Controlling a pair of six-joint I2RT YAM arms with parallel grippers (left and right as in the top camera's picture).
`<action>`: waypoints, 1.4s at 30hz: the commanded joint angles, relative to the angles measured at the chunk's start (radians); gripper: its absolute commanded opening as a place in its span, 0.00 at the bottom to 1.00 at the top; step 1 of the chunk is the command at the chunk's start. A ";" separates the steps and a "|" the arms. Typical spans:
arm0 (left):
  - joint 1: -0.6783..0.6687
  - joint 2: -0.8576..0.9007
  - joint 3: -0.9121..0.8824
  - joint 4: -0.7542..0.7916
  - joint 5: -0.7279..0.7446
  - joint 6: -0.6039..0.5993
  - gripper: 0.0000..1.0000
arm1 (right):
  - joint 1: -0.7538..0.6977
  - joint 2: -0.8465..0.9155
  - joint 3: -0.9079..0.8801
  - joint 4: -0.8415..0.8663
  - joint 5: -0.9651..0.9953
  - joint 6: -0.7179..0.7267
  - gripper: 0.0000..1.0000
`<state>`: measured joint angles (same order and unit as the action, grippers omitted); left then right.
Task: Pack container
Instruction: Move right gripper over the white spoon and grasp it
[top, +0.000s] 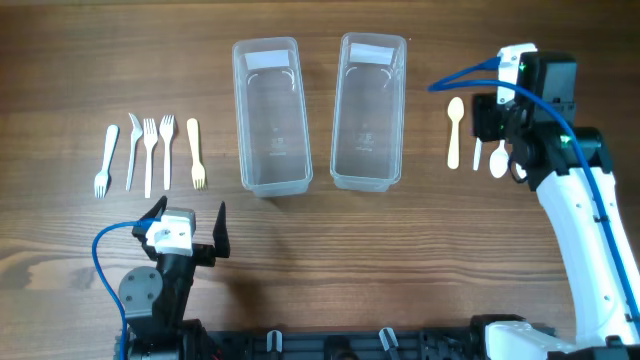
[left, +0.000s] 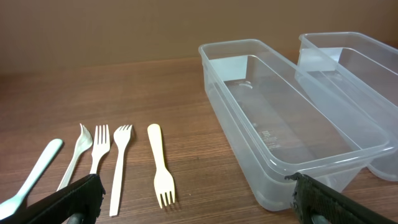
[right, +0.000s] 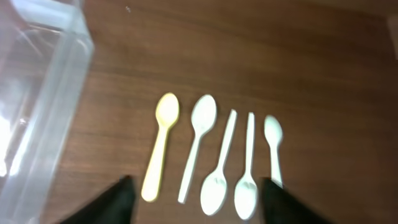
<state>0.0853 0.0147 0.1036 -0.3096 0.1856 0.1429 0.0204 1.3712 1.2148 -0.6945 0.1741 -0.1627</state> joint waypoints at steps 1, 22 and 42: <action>-0.005 -0.008 -0.008 0.003 0.019 0.019 1.00 | -0.018 0.066 0.022 -0.008 0.038 -0.043 0.51; -0.005 -0.008 -0.008 0.003 0.019 0.019 1.00 | -0.171 0.410 0.022 0.105 -0.149 0.062 0.49; -0.005 -0.008 -0.008 0.003 0.019 0.019 1.00 | -0.176 0.619 0.021 0.258 -0.196 0.064 0.42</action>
<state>0.0853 0.0147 0.1036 -0.3096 0.1856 0.1452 -0.1562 1.9553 1.2182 -0.4553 -0.0200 -0.1059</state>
